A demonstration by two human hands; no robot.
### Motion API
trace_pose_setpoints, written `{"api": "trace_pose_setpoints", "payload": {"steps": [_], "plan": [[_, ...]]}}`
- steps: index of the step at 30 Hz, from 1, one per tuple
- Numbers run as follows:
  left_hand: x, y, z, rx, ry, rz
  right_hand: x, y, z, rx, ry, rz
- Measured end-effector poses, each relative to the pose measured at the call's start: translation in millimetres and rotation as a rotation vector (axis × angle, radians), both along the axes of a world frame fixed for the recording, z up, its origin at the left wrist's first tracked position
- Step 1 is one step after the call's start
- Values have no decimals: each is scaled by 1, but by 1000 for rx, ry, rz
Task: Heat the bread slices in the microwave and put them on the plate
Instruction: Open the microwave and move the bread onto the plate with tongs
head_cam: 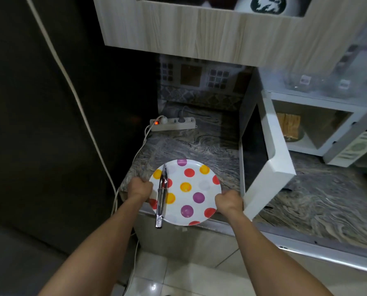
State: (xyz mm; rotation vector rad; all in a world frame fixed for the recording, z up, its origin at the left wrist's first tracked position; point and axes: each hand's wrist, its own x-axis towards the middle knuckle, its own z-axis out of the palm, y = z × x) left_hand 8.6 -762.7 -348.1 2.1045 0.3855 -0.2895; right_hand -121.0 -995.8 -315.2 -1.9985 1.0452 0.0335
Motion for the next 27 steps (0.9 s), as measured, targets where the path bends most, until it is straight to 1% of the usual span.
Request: {"api": "trace_pose_setpoints", "payload": {"steps": [7,12,16,18,20,24,27], "plan": [[-87,22,1,71,-2,47,-85,14,2,38,-22,57],[-151,24,-3,103,54,-14,-163,11,-4,84,-21,26],[-199,-3,3,90,68,-91,-215,-10,-9,82,-4,-5],[-214,-21,-5,65,76,-148,-240,-28,-17,83,-1,-40],[-225,-40,-11,83,104,-214,-264,-44,-20,77,17,-52],[-243,-91,-27,82,118,-344,-311,-77,-16,35,24,-171],[-268,-132,-11,65,93,-429,-335,-105,-10,1,30,-247]]}}
